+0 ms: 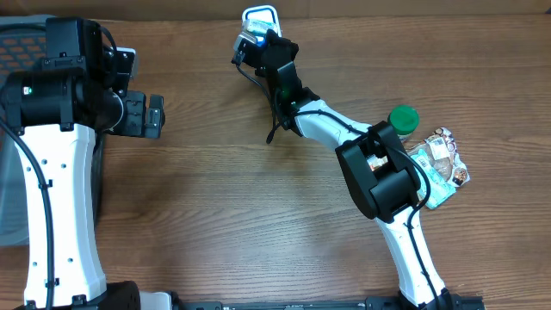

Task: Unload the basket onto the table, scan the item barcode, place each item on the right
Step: 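Hold the green pack under the scanner with the right gripper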

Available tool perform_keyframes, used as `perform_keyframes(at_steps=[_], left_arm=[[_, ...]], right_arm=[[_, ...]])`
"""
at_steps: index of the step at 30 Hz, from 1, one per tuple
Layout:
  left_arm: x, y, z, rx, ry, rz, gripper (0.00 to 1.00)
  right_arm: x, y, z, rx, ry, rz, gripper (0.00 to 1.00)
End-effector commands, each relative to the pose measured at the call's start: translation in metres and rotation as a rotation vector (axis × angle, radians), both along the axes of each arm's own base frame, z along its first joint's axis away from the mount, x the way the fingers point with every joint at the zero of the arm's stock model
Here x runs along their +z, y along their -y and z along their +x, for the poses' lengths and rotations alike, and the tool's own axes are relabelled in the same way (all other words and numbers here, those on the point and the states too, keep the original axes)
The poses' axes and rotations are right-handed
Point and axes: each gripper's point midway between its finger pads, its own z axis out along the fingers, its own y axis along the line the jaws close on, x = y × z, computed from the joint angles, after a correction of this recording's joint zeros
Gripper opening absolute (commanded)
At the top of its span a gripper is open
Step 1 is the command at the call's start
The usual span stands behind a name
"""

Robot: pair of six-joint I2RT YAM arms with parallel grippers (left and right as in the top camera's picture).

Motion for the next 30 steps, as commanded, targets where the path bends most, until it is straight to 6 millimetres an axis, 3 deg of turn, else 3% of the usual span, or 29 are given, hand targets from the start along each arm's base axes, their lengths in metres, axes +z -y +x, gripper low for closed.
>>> perform_keyframes(at_steps=[1,7,12,19,21,26,29,30], left_arm=[[0.002,0.000,0.002,-0.010,0.005,0.007,1.00],[0.002,0.000,0.002,-0.010,0.005,0.007,1.00],[0.002,0.000,0.002,-0.010,0.005,0.007,1.00],[0.002,0.000,0.002,-0.011,0.005,0.007,1.00],[0.002,0.000,0.002,-0.011,0.005,0.007,1.00],[0.002,0.000,0.002,-0.011,0.005,0.007,0.99],[0.002,0.000,0.002,-0.010,0.005,0.007,0.99],[0.002,0.000,0.002,-0.011,0.005,0.007,1.00]], right_arm=[[0.011,-0.005,0.001,0.010,0.026,0.010,0.04],[0.025,-0.018,-0.008,0.002,0.044,0.020,0.04],[0.065,-0.034,-0.025,-0.002,0.060,0.141,0.04],[0.107,-0.038,-0.073,-0.009,-0.120,0.242,0.04],[0.114,-0.031,-0.101,-0.053,-0.255,0.374,0.04],[0.093,-0.025,-0.186,-0.113,-0.751,0.658,0.04],[0.068,0.003,-0.224,-0.305,-0.965,0.713,0.04],[0.053,0.026,-0.241,-0.451,-1.045,0.716,0.04]])
